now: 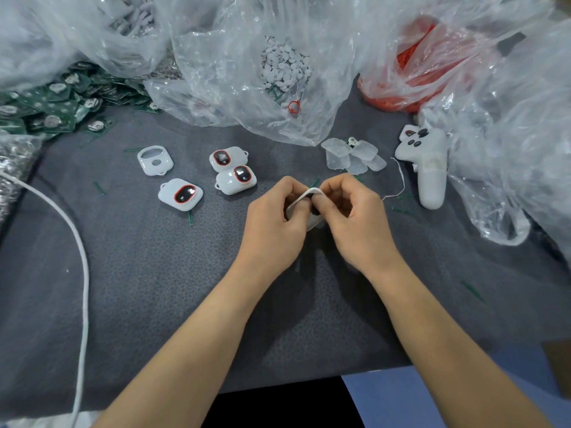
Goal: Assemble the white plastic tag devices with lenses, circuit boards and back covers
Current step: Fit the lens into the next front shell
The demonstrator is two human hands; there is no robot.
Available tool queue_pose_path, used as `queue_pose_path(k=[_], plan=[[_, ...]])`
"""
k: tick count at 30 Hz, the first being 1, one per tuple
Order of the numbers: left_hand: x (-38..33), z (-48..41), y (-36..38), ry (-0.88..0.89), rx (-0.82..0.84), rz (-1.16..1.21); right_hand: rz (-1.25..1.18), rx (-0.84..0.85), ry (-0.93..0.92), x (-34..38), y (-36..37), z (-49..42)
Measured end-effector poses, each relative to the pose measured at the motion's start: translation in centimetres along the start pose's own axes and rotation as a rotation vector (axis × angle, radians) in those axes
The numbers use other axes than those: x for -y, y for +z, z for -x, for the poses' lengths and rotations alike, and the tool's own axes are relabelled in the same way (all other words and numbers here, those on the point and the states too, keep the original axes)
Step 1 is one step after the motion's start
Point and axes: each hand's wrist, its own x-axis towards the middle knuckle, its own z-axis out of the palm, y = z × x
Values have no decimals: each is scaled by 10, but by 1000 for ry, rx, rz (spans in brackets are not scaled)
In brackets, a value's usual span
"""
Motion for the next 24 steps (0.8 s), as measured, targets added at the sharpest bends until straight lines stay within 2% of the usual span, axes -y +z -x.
queue_pose_path(k=[6, 17, 24], plan=[[-2, 1, 5, 37, -37, -28, -176, 12, 39, 0, -3, 0], [-4, 2, 8, 10, -66, -61, -36, -52, 75, -1, 1, 0], [-3, 2, 4, 5, -90, 28, -41, -59, -4, 2, 0, 2]])
